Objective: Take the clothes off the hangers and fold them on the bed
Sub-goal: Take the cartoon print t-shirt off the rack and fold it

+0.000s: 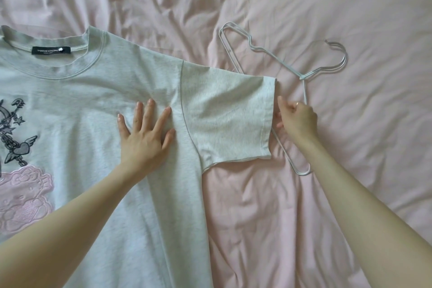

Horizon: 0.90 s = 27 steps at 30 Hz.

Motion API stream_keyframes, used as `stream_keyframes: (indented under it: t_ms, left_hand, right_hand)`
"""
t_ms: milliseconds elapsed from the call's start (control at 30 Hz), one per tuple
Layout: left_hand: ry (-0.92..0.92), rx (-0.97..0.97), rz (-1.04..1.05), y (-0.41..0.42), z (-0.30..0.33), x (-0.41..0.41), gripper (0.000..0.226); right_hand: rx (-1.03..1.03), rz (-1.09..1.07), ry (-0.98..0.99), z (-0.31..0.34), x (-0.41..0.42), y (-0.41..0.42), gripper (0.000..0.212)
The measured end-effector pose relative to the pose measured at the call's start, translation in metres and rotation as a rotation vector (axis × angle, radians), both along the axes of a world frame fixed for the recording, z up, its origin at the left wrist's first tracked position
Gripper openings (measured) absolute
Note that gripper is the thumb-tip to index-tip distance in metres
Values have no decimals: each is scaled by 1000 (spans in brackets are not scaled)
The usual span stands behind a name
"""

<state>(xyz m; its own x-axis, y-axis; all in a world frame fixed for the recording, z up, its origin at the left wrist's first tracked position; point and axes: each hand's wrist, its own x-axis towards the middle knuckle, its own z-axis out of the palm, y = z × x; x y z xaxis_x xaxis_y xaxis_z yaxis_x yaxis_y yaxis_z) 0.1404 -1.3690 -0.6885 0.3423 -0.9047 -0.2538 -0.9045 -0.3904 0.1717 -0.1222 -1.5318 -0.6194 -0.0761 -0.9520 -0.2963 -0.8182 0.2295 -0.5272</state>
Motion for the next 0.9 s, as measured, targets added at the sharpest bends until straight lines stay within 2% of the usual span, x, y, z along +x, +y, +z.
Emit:
stream_keyframes:
  t_ms: [133, 233, 267, 367, 467, 633, 667, 733, 800, 900]
  left_hand:
    - [-10, -7, 2, 1, -1, -1, 68]
    - [-12, -12, 0, 1, -2, -1, 67]
    - [-10, -11, -1, 1, -2, -1, 66]
    - [-2, -10, 4, 2, -3, -1, 66]
    - [1, 9, 0, 1, -2, -1, 66]
    - [68, 33, -4, 7, 6, -4, 70]
    - [88, 26, -5, 12, 8, -6, 71]
    - [132, 0, -12, 26, 10, -12, 70]
    - [165, -46, -31, 46, 11, -17, 68]
    - [228, -119, -33, 79, 11, -22, 62]
  right_hand:
    - [152, -78, -155, -9, 33, -32, 58]
    - [224, -356, -428, -21, 47, -48, 34]
    - [195, -396, -417, -22, 49, -51, 30]
    - [-25, -327, -248, -22, 46, -50, 13]
    - [-116, -269, -231, -16, 44, -44, 18]
    - [-130, -137, -123, -11, 30, -2, 41]
    - [-153, -141, -96, -9, 25, 13, 42]
    - [-171, -199, -73, -5, 16, 51, 30]
    - [-12, -193, -117, -4, 15, 91, 25]
    - [490, -127, -377, -7, 31, 145, 36]
